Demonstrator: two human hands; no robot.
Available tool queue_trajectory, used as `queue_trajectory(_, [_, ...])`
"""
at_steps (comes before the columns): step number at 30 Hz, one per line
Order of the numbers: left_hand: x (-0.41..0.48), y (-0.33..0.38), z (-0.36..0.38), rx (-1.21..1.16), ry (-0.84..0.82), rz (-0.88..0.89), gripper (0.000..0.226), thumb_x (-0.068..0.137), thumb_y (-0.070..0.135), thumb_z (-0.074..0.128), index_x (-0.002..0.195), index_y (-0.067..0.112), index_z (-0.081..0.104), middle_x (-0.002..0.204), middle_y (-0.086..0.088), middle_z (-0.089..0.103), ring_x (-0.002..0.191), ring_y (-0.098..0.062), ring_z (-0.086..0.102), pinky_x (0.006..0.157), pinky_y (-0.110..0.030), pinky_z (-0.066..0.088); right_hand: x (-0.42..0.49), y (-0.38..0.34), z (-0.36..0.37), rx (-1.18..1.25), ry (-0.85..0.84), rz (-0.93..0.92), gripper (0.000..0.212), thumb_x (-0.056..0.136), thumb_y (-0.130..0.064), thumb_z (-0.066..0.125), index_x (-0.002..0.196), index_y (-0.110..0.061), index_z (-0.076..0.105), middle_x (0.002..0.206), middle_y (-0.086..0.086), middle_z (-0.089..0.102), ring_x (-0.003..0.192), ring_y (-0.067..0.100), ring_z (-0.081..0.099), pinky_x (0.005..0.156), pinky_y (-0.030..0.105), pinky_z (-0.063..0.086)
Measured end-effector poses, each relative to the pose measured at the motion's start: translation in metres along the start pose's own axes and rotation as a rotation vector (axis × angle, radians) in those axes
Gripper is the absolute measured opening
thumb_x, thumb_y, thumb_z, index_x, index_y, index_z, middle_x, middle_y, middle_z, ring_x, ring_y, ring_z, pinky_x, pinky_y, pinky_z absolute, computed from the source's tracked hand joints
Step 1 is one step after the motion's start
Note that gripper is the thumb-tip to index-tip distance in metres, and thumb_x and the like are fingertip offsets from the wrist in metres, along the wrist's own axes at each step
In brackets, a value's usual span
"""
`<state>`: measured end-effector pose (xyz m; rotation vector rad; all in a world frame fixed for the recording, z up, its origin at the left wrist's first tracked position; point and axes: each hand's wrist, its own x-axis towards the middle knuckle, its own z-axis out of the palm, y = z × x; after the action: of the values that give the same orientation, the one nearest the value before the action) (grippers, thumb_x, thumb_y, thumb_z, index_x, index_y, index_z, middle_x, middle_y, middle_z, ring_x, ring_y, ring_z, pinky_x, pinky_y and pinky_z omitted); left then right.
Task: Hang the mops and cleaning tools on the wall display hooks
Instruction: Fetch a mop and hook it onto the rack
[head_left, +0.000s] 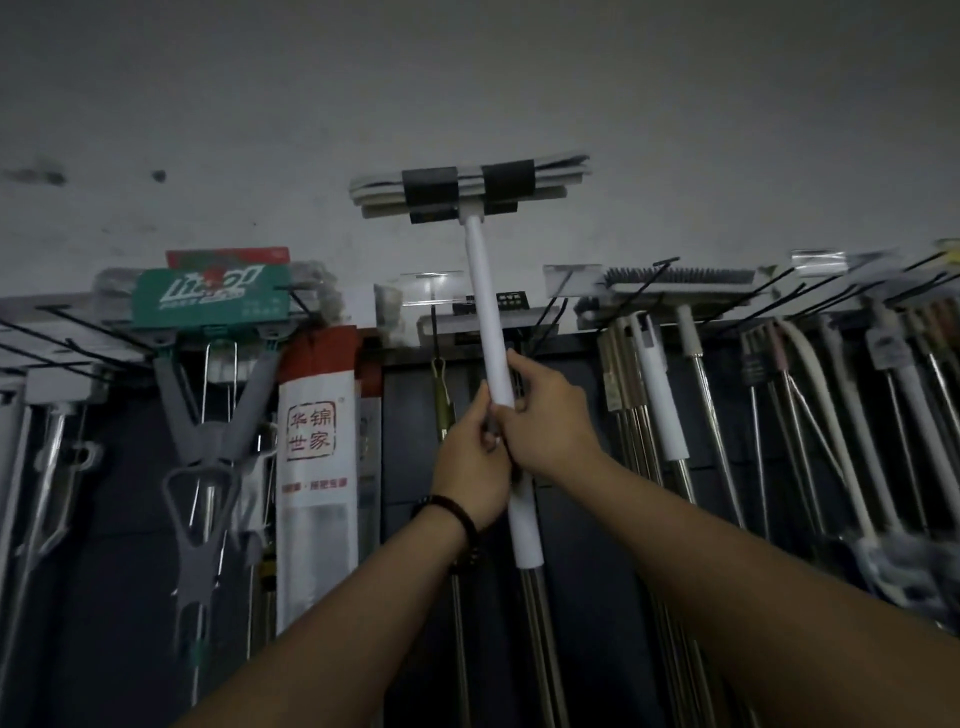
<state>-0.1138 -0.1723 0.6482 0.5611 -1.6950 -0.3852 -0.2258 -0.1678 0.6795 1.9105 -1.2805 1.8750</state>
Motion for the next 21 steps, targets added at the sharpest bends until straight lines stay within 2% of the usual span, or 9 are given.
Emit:
queue_trajectory(2, [0.015, -0.013, 0.012, 0.045, 0.012, -0.005, 0.065, 0.103, 0.008, 0.048, 0.151, 0.049, 0.032, 0.099, -0.001, 0.073, 0.078, -0.009, 0.065, 0.064, -0.017, 0.052, 0.012, 0.015, 0.007, 0.012, 0.000, 0.008, 0.071, 0.097, -0.018, 0.071, 0.161, -0.031, 0.043, 0.130, 0.004, 0.072, 0.103, 0.016, 0.073, 0.082, 0.015, 0.054])
queue_trajectory(6, [0.031, -0.048, 0.034, 0.027, -0.001, -0.068, 0.063, 0.103, 0.007, 0.048, 0.155, 0.042, 0.038, 0.104, -0.005, 0.075, 0.089, -0.018, 0.071, 0.079, -0.035, 0.061, 0.020, 0.052, 0.022, -0.019, -0.021, 0.050, 0.069, 0.094, -0.017, 0.070, 0.158, -0.028, 0.046, 0.131, 0.004, 0.071, 0.105, 0.022, 0.073, 0.088, 0.026, 0.060])
queue_trajectory(9, [0.029, -0.073, 0.050, -0.058, -0.044, -0.153, 0.059, 0.105, 0.003, 0.047, 0.150, 0.041, 0.041, 0.100, -0.006, 0.074, 0.082, -0.014, 0.067, 0.073, -0.028, 0.059, 0.017, 0.078, 0.032, -0.024, -0.056, 0.086, 0.069, 0.093, -0.012, 0.070, 0.157, -0.023, 0.048, 0.129, 0.005, 0.072, 0.102, 0.019, 0.072, 0.081, 0.016, 0.055])
queue_trajectory(12, [0.027, -0.099, 0.061, -0.069, -0.063, -0.216, 0.057, 0.106, 0.006, 0.048, 0.153, 0.038, 0.043, 0.102, -0.007, 0.076, 0.090, -0.021, 0.070, 0.087, -0.040, 0.062, 0.008, 0.098, 0.041, 0.024, -0.110, 0.136, 0.072, 0.094, -0.006, 0.071, 0.159, -0.018, 0.044, 0.128, 0.008, 0.071, 0.097, 0.015, 0.067, 0.077, 0.012, 0.052])
queue_trajectory(18, [0.021, -0.123, 0.064, 0.011, -0.020, -0.179, 0.056, 0.106, 0.012, 0.050, 0.148, 0.049, 0.044, 0.098, -0.004, 0.077, 0.094, -0.022, 0.074, 0.072, -0.025, 0.061, 0.002, 0.121, 0.059, 0.058, -0.102, 0.132, 0.059, 0.098, -0.007, 0.065, 0.153, -0.022, 0.048, 0.108, 0.001, 0.070, 0.090, 0.013, 0.070, 0.082, 0.026, 0.064])
queue_trajectory(21, [0.012, -0.125, 0.059, 0.038, -0.023, -0.192, 0.049, 0.103, 0.012, 0.055, 0.139, 0.046, 0.050, 0.104, 0.005, 0.076, 0.094, -0.010, 0.073, 0.071, -0.015, 0.056, -0.010, 0.121, 0.064, 0.025, -0.083, 0.131, 0.064, 0.100, -0.010, 0.065, 0.158, -0.026, 0.040, 0.124, 0.004, 0.064, 0.099, 0.013, 0.066, 0.088, 0.028, 0.061])
